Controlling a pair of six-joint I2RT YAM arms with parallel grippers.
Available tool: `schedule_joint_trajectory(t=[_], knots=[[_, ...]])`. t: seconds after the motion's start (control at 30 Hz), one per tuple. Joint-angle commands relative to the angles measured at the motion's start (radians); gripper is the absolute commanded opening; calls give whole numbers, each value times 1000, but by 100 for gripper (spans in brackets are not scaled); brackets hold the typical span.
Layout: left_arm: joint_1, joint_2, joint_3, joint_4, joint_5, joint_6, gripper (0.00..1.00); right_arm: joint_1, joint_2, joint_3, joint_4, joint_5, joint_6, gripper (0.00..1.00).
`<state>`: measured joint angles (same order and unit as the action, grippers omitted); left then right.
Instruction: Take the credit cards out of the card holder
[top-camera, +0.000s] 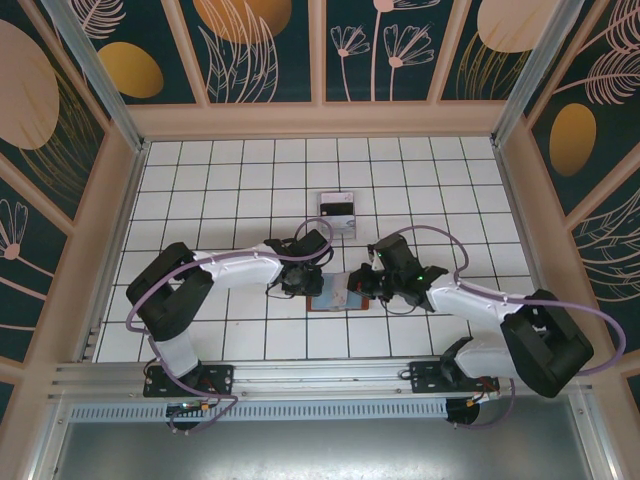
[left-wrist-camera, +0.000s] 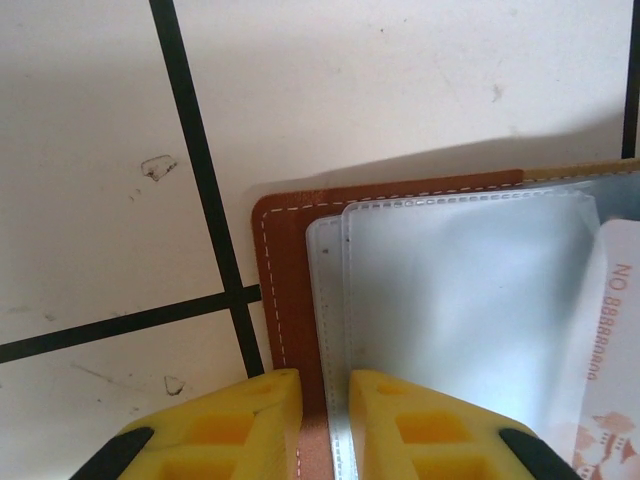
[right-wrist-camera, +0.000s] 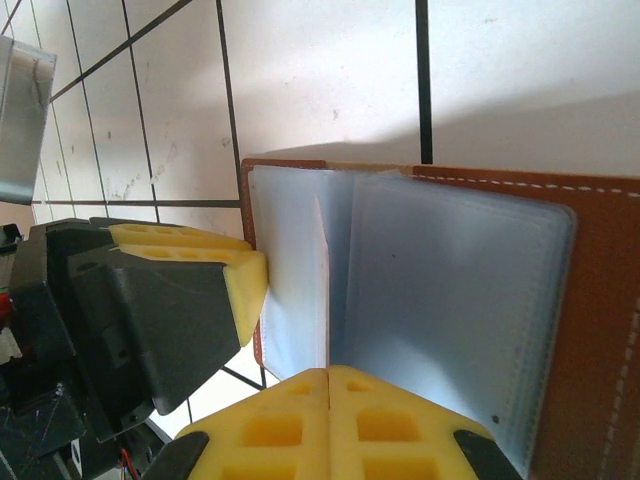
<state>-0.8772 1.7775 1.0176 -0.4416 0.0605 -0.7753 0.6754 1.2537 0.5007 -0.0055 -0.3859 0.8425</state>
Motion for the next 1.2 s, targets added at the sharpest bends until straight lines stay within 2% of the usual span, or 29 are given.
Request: schedule_joint_trajectory(t=[0.0, 0.3, 0.6, 0.87, 1.17], knots=[[-6, 73, -74, -81, -54, 5, 23, -13, -34, 6, -65, 25, -31, 2], [2, 37, -111, -89, -86, 12, 24, -43, -66, 63, -153, 50, -77, 1], [18, -36, -155, -85, -103, 10, 25, -74, -37, 180, -294, 140, -183, 1], [40, -109, -188, -81, -110, 16, 26, -93, 44, 350, -455, 225, -407, 2], [49, -177, -192, -60, -105, 34, 36, -99, 193, 543, -536, 231, -776, 0]])
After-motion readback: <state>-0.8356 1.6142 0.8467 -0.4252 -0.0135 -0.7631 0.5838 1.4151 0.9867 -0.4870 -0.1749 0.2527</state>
